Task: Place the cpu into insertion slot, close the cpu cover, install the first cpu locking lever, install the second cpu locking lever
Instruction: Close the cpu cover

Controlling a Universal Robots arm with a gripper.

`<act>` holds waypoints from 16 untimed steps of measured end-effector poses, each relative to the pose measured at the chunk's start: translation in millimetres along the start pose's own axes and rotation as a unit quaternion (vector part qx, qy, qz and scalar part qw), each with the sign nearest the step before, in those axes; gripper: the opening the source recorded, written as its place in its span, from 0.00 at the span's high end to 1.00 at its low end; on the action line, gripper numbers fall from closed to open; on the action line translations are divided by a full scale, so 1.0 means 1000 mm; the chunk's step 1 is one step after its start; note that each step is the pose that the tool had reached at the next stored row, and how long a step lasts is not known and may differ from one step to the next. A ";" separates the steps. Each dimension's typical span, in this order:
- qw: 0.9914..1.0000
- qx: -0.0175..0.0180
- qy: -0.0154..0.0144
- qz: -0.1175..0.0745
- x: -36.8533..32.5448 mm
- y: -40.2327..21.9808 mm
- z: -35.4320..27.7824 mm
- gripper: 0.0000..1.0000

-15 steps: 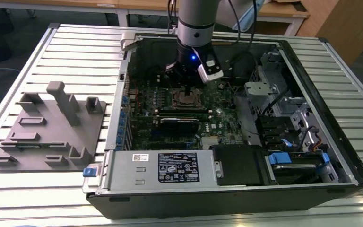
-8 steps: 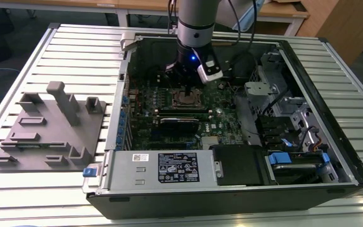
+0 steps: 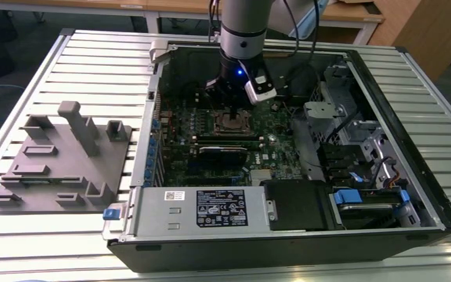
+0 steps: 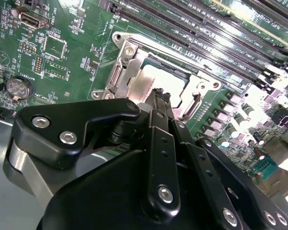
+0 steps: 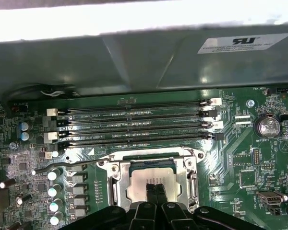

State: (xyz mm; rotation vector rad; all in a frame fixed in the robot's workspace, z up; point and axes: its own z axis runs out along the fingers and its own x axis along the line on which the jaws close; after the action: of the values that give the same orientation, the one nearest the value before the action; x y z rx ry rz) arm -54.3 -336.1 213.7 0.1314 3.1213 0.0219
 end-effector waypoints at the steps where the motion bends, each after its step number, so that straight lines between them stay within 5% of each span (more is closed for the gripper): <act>1: 1.000 0.000 0.000 0.000 0.0000 -0.0001 0.0000 0.89; 16: 1.000 0.000 -0.001 0.000 0.0010 -0.0021 0.0000 0.89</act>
State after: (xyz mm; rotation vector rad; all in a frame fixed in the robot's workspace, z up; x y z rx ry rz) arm -55.4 -338.1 213.7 0.1312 3.1195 0.0221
